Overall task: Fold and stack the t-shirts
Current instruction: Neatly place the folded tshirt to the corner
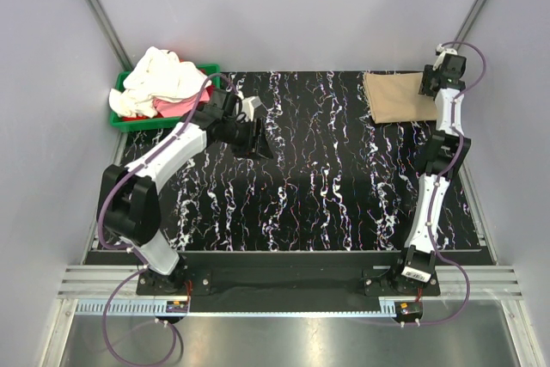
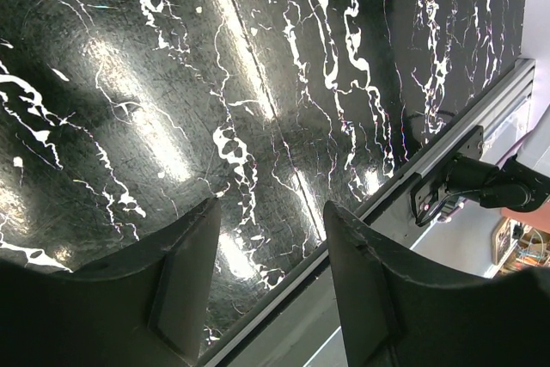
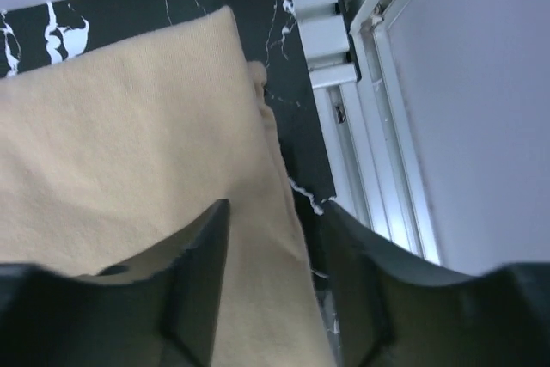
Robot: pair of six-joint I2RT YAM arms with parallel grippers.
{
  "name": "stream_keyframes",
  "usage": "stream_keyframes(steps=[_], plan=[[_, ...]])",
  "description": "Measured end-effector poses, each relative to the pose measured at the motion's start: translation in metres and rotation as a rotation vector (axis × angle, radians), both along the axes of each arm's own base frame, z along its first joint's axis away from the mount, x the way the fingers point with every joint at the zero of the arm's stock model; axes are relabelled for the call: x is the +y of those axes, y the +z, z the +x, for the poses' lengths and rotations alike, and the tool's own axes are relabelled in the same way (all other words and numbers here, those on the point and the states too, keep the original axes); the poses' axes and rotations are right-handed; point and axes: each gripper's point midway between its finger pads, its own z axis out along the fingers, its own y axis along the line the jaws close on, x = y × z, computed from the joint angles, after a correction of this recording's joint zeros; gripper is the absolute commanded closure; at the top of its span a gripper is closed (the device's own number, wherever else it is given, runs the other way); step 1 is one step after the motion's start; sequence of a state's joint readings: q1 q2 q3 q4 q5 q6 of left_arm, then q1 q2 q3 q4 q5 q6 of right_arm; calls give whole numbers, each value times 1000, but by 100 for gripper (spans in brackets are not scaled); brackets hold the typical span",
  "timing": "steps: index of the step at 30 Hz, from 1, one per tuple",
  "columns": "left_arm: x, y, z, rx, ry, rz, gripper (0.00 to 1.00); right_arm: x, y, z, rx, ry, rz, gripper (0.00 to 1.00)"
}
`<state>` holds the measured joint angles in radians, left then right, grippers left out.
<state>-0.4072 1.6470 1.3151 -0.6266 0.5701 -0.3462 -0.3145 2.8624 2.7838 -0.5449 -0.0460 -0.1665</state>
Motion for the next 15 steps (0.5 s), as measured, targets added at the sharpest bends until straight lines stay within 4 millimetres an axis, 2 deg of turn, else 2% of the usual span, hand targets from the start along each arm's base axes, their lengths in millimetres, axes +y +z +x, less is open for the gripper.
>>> stream_keyframes(steps=[1, 3, 4, 5, 7, 9, 11, 13, 14, 15], plan=[[-1, 0, 0, 0, -2, 0, 44, 1, 1, -1, -2, -3, 6, 31], [-2, 0, -1, -4, -8, 1, 44, 5, 0, -10, 27, -16, 34, 15], [-3, 1, -2, -6, -10, 2, 44, 7, 5, -15, 37, -25, 51, 1], [-4, 2, -3, -12, -15, 3, 45, 10, 10, -22, 51, -38, 71, 0], [-4, 8, -5, -37, -19, 5, 44, 16, 38, -37, 52, -58, 96, 0], [-3, 21, -5, -84, -15, 4, 44, 26, 83, -53, 19, -86, 124, 0], [3, 42, -5, -166, 4, 10, 42, 41, 143, -74, -47, -110, 163, 0], [12, 71, -8, -269, 31, 4, 37, 66, 204, -98, -127, -93, 202, 0], [17, 88, -11, -322, 45, -6, 35, 88, 238, -114, -169, -60, 226, 0], [21, 103, -13, -367, 59, -16, 23, 114, 268, -131, -205, -23, 246, 0]])
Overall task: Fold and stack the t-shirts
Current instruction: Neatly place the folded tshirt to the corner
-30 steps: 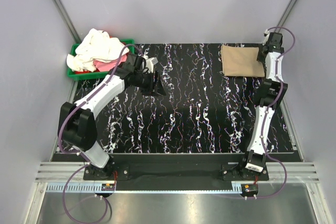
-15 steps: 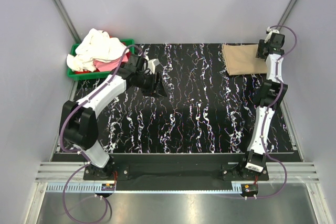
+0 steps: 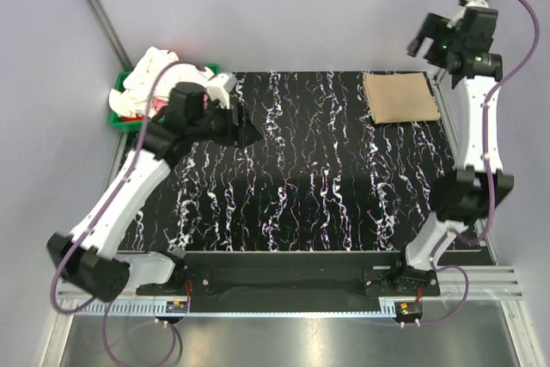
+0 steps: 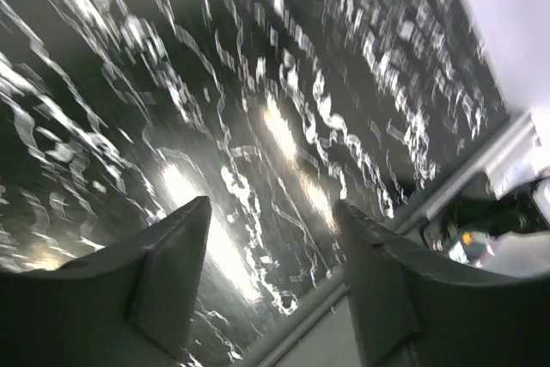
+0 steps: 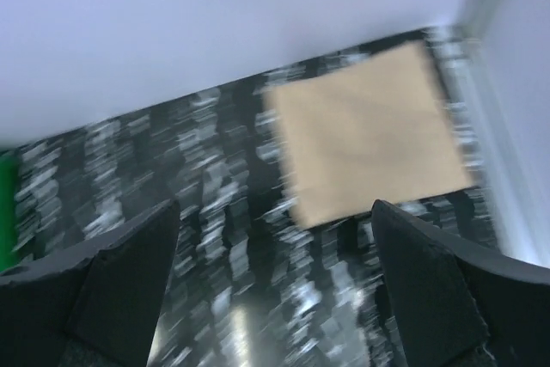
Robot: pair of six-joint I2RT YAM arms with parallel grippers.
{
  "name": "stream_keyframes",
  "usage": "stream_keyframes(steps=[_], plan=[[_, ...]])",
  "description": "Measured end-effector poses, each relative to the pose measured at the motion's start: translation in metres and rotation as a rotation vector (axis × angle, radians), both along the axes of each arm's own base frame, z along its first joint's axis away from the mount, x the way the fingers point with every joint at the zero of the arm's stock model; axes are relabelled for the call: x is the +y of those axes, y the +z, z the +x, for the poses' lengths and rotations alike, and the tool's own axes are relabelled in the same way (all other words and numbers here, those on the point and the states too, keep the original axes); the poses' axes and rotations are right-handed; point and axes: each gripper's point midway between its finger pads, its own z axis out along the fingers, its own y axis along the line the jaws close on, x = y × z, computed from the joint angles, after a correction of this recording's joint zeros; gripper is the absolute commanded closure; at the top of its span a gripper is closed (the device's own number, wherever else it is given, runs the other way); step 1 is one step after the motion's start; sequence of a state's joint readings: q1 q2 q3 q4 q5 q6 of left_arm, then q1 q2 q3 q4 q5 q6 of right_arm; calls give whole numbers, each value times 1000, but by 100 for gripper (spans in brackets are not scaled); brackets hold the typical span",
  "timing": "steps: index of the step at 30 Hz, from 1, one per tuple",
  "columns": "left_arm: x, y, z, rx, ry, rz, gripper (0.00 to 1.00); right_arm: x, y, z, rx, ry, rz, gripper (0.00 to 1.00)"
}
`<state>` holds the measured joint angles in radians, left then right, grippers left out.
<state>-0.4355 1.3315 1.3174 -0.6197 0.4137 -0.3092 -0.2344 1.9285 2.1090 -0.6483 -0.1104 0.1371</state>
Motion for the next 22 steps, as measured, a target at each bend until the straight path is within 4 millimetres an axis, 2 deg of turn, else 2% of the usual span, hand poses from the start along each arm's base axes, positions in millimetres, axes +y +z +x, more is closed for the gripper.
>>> stream_keyframes(steps=[1, 2, 4, 5, 6, 7, 9, 11, 12, 14, 16, 19, 22], plan=[[6, 18, -4, -61, 14, -11, 9, 31, 26, -18, -35, 49, 14, 0], [10, 36, -8, -116, 24, -25, 1, 65, 48, -37, -61, 108, 31, 0], [20, 67, -19, -210, 48, -61, 1, 135, 70, -77, -88, 251, 97, 0], [23, 77, -25, -238, 55, -73, 1, 168, 67, -103, -65, 334, 146, 0], [28, 90, -32, -275, 61, -88, 1, 191, 61, -128, -43, 396, 192, 0], [30, 96, -37, -294, 64, -97, 1, 204, 50, -154, -10, 428, 251, 0], [35, 106, -47, -321, 66, -111, 1, 206, 19, -192, 63, 413, 338, 0], [38, 108, -54, -326, 69, -119, 1, 202, -14, -235, 146, 364, 414, 0], [39, 104, -57, -319, 70, -119, 1, 201, -20, -252, 158, 353, 435, 0], [42, 91, -64, -289, 72, -109, 1, 202, -21, -277, 151, 350, 458, 0], [45, 76, -70, -252, 75, -95, 1, 202, -10, -298, 103, 358, 465, 0], [49, 63, -78, -223, 76, -84, 1, 201, 7, -315, 34, 369, 471, 1], [53, 61, -88, -227, 76, -85, 1, 204, 12, -321, 17, 383, 482, 0]])
